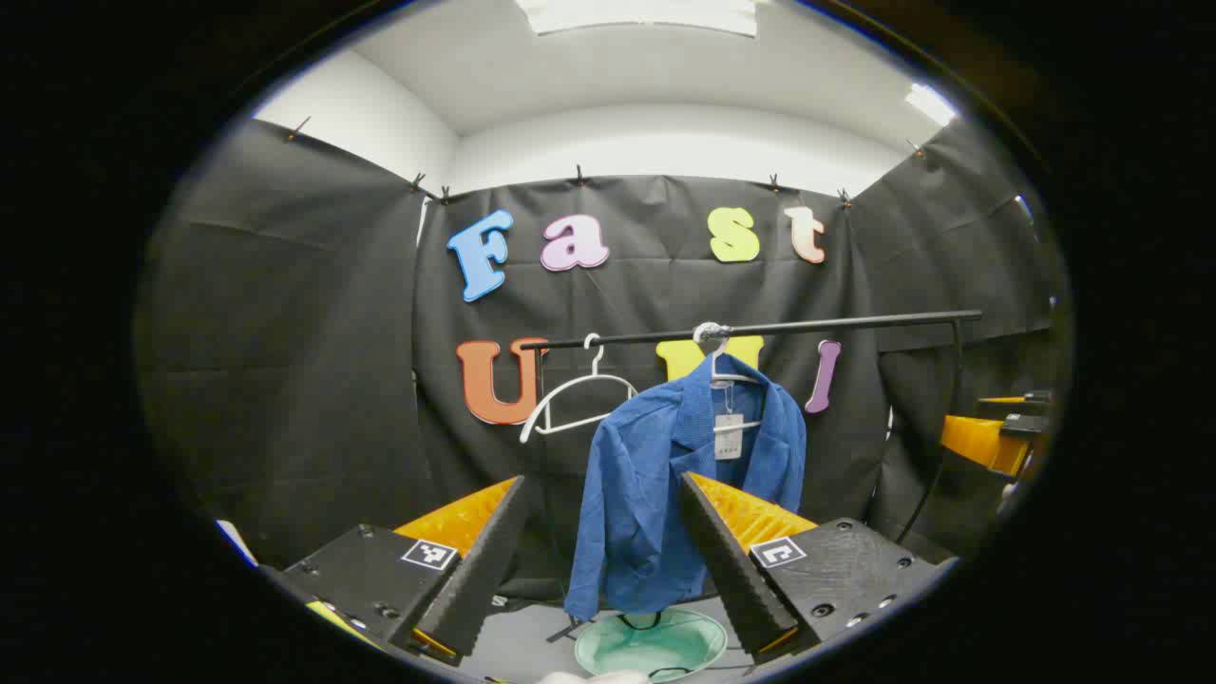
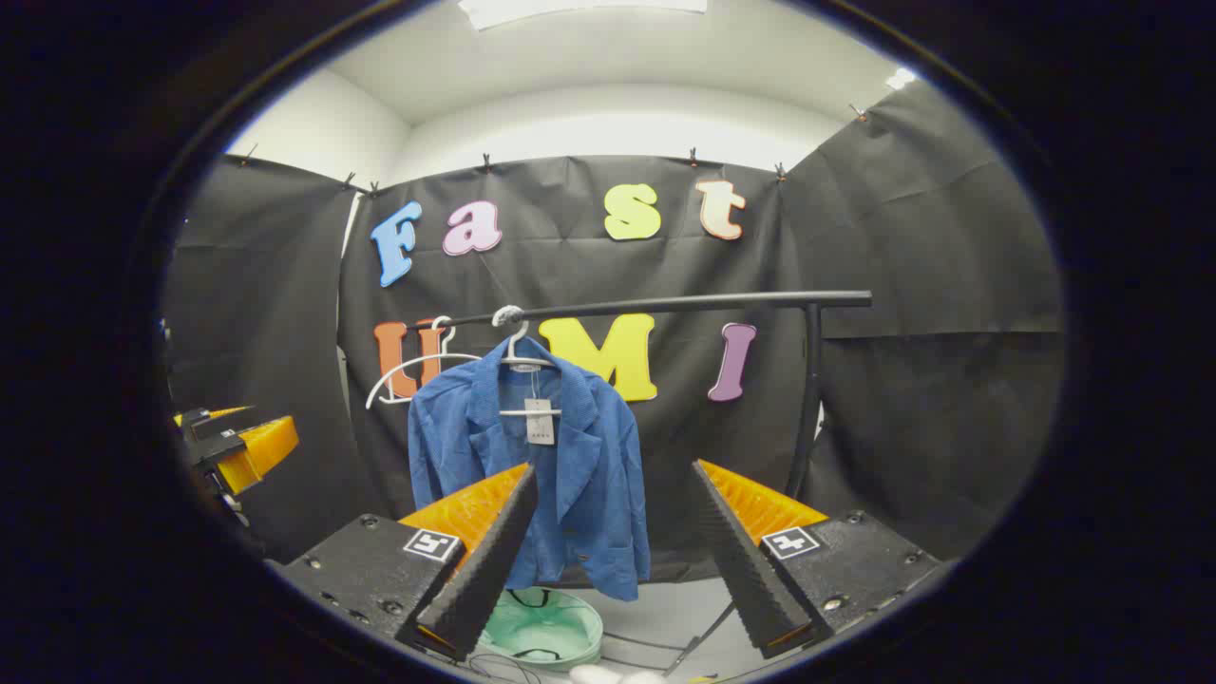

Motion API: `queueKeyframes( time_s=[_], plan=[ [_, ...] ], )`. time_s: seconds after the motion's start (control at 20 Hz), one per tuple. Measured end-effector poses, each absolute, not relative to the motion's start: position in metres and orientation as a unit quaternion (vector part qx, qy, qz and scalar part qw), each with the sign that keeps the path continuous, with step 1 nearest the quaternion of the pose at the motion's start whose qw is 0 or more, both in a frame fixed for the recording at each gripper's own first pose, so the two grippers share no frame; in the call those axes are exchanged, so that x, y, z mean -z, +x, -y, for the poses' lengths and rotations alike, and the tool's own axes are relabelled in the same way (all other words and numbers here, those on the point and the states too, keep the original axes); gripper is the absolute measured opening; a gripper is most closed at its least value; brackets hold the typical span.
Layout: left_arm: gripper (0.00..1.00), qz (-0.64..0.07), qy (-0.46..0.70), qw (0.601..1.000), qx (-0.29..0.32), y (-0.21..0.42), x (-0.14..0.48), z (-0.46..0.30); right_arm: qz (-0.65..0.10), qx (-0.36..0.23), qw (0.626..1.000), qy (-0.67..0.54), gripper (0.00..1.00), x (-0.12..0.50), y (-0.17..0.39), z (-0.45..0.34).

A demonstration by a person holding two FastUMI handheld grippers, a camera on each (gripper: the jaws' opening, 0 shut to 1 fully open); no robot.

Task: Grasp the clothes on the hanger with both hands and then place them into the laundry hamper below.

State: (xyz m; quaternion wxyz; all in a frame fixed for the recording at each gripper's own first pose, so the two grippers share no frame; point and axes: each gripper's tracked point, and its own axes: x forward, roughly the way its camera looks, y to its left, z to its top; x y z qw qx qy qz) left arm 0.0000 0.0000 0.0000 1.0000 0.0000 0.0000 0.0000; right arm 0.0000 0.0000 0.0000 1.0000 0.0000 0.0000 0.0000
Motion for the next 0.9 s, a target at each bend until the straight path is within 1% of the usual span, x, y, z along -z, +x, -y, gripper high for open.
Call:
queueKeyframes(
  time_s=[0.5, 0.7, 0.75, 0.8, 0.9],
  plan=[
    [1.0, -0.008, -0.002, 1.0, -0.006, 0.003, 0.011, -0.008, -0.003, -0.002, 1.0, -0.004, 0.99, 0.011, 0.018, -0.01],
    [1.0, -0.003, -0.001, 1.0, 0.005, 0.016, 0.009, 0.001, -0.002, -0.004, 1.0, -0.013, 0.99, 0.014, 0.039, -0.008],
    [0.97, 0.0, 0.001, 1.0, 0.006, 0.025, 0.008, 0.006, -0.003, -0.005, 1.0, -0.015, 1.0, 0.017, 0.047, -0.007],
    [1.0, 0.006, 0.003, 1.0, 0.005, 0.033, 0.008, 0.01, -0.006, -0.007, 1.0, -0.015, 0.99, 0.021, 0.055, -0.005],
    [1.0, 0.012, 0.007, 1.0, 0.002, 0.046, 0.011, 0.018, -0.014, -0.01, 1.0, -0.014, 0.99, 0.029, 0.074, -0.002]
  ],
)
